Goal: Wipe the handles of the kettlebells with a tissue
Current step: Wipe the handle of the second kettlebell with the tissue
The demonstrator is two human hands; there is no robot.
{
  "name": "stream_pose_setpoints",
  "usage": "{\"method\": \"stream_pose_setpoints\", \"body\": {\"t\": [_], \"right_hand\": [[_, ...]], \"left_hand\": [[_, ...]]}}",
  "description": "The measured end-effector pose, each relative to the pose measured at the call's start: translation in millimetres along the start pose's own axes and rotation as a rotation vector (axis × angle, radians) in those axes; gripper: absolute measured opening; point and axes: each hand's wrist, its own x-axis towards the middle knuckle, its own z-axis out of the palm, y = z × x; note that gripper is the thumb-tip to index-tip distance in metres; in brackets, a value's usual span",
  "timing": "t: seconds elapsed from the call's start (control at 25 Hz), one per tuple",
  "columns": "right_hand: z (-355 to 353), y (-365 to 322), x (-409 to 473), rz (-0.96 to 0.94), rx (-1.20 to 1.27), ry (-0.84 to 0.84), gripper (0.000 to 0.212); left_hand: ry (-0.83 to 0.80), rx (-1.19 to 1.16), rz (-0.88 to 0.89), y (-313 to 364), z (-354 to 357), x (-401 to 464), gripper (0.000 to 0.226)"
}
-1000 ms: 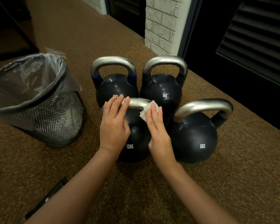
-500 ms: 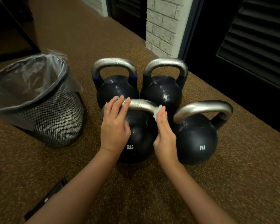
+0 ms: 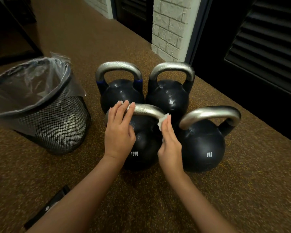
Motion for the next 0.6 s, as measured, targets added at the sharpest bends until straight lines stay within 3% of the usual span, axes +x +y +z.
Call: {"method": "stream_pose_setpoints", "body": {"t": [0.12,0.32,0.4,0.52,0.6], "right_hand": [[-2.1,-12.4,19.5,0.003,-0.002,0.021,0.069],[-8.0,-24.4,29.2,-0.146,-0.107,0.029,0.063],[-16.2,-29.6,43.8,-0.080,-0.091,0.018,0.056],[-33.7,-43.7,84.6,0.158,-0.153,-0.206,0.050],[-37.5,-53.1,98.8,0.174,-0.187,-0.325,0.049]], "left_hand": [[-0.007,-0.003,0.000,-0.6,1.1,-0.4,0.059],[0.000,-0.010,-0.004,-0.4,0.5,-0.9,0.058],[-0.004,-0.004,0.003,-0.8,-0.3,-0.7,0.059],[-0.009,-0.002,0.004,-1.2,-0.2,-0.4,0.059],[-0.012,-0.007,0.000,-0.5,-0.2,-0.8,0.059]]}}
